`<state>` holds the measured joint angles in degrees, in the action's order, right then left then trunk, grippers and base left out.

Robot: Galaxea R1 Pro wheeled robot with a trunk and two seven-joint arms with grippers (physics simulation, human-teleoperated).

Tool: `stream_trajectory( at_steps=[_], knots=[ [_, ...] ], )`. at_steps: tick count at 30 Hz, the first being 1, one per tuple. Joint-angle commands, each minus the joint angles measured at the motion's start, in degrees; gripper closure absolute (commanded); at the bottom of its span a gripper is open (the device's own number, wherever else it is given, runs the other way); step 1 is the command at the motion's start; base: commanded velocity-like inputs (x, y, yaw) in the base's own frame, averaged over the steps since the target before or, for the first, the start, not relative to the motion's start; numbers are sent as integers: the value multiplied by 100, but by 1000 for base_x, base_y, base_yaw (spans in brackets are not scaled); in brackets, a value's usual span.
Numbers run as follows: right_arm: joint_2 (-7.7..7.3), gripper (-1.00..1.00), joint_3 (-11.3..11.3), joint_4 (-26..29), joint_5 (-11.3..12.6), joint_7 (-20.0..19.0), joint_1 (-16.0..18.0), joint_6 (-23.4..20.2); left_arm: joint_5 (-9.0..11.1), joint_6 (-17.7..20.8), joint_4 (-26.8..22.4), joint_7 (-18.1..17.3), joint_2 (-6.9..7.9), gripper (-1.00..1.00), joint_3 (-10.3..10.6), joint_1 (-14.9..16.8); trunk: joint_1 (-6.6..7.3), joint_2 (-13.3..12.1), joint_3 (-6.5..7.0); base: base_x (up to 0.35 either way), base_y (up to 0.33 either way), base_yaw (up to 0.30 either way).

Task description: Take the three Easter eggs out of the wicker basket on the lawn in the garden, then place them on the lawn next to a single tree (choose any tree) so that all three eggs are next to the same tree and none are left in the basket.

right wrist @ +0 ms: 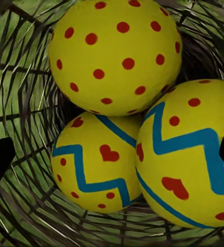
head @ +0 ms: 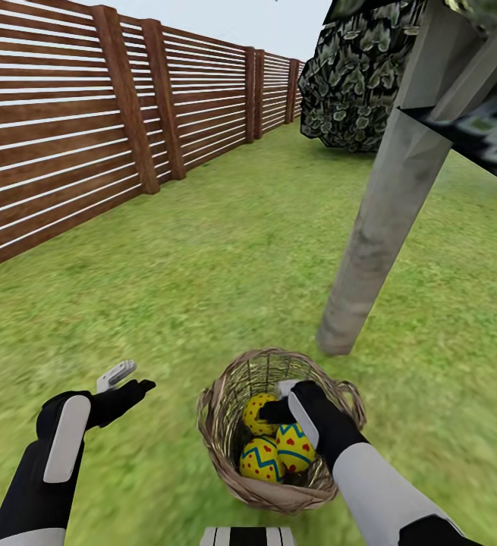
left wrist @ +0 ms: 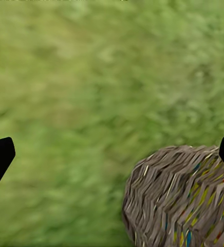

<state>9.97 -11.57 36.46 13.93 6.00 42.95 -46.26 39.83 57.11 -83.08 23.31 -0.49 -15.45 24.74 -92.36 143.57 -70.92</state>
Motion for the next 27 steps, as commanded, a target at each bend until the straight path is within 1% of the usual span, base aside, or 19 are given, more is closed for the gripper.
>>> stream_trajectory(
  at_steps=[1,6,7,8,9,13,14,15,18,22,24,26,27],
  knots=[
    [0,-100,-22,11,64,123,1,-12,60,20,-6,51,-4,-100,-10,4,1,2,-5,0,0,0],
    [3,-100,-12,31,75,424,-5,9,67,20,-6,51,-4,-100,-10,4,1,2,-5,0,0,0],
    [3,-100,-8,34,116,529,-6,32,68,20,-6,51,-4,-100,-10,4,1,2,-5,0,0,0],
    [3,-100,-6,35,189,603,-6,61,68,20,-6,51,-4,-100,-10,4,1,2,-5,0,0,0],
    [3,-100,-9,35,431,817,-6,119,69,20,-6,51,-4,-100,-10,4,1,2,-5,0,0,0],
    [3,-100,-12,44,935,1637,-6,214,69,20,-6,51,-4,-100,-10,4,1,2,-5,0,0,0],
    [3,-100,-15,42,1106,1841,-6,301,69,20,-6,51,-4,-100,-10,4,1,2,-5,0,0,0],
    [3,-100,-19,40,1202,1924,-6,358,69,20,-6,51,-4,-100,-10,4,1,2,-5,0,0,0],
    [3,-100,-27,31,1339,2099,-6,451,69,20,-5,51,-4,-100,-10,4,1,2,-5,0,0,0],
    [3,-100,-29,-1,1393,2474,-6,494,69,20,-4,51,-4,-100,-10,4,1,2,-5,0,0,0],
    [3,-100,-30,-29,1571,2592,-6,500,69,20,-6,51,-4,-100,-10,4,1,2,-5,0,0,0],
    [3,-100,-30,-87,1849,2649,-6,504,69,20,-6,51,-4,-100,-10,4,1,2,-5,0,0,0],
    [3,-100,-30,-109,1910,2672,-6,506,69,20,-6,51,-4,-100,-10,4,1,2,-5,0,0,0]
  ],
)
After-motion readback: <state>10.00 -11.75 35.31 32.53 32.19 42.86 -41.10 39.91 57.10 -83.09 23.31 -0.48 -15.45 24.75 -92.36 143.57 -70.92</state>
